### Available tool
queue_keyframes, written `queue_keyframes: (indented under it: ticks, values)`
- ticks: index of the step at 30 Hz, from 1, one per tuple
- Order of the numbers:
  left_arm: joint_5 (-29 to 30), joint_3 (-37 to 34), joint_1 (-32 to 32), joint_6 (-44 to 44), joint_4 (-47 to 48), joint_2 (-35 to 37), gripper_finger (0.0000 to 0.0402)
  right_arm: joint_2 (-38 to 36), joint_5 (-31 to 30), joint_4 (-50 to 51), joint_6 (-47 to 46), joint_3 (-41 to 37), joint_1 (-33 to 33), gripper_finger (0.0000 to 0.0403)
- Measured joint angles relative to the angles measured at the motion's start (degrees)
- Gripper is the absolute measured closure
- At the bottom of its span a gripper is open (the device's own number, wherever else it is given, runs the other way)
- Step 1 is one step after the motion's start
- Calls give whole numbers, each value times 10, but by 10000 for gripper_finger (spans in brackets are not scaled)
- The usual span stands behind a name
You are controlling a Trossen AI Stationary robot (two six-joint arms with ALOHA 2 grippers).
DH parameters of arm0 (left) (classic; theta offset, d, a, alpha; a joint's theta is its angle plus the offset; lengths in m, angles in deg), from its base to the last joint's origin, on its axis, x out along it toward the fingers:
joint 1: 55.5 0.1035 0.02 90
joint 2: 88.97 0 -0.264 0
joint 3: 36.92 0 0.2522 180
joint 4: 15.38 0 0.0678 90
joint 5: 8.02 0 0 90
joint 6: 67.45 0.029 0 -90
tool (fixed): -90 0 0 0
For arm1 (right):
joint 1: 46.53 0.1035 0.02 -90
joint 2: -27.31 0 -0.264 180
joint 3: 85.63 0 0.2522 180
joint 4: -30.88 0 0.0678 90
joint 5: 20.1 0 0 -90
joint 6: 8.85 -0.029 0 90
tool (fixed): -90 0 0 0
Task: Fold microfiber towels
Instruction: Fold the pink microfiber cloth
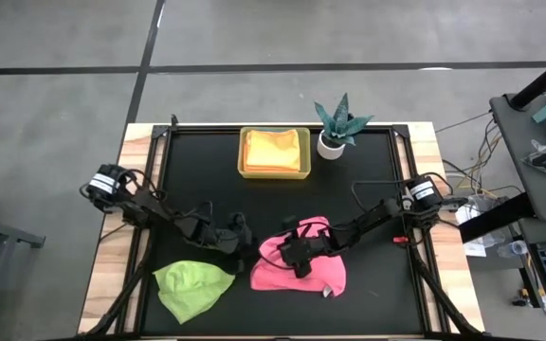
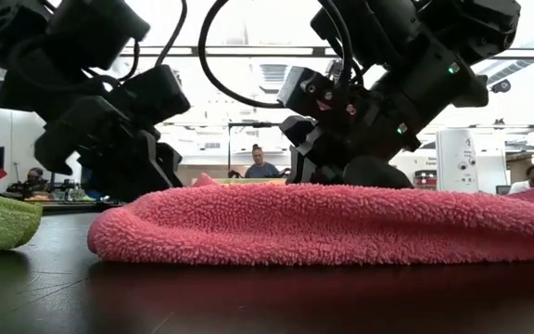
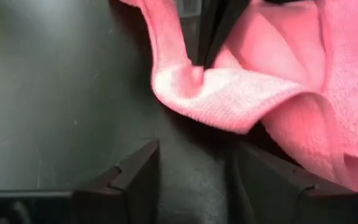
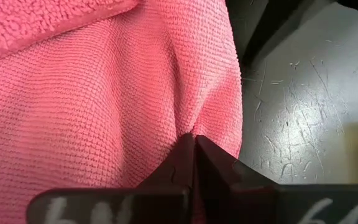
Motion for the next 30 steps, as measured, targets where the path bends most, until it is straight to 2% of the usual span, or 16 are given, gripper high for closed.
queue_keyframes:
  ticks: [4,9,11,13,17,19,21,23,27,30]
  values:
    - [-1,-1,0,1,-30,-8,180,0,-1,-2,-8,0,0,394]
    - [-57,-1,-5,23,-66,-9,183,0,-8,-2,-10,0,-1,394]
    - [-50,-1,-5,27,-67,-9,188,0,-8,-3,-11,0,-1,394]
    - [-15,-1,-4,29,-67,-8,197,0,-9,-4,-11,0,-1,394]
    - [43,-1,-4,35,-69,-8,241,0,-10,-4,-11,0,-1,394]
    - [45,-1,-4,47,-70,-8,283,0,-10,-5,-15,0,-1,394]
    - [45,-1,-7,71,-69,-8,342,0,-10,-6,-15,0,-1,394]
    - [45,-1,-8,107,-69,-6,385,0,-10,-6,-12,1,-1,394]
    - [75,2,-9,253,-41,18,398,-12,-11,-1,-9,5,-1,394]
    - [114,6,-8,428,11,44,400,-36,-11,9,-12,6,-1,385]
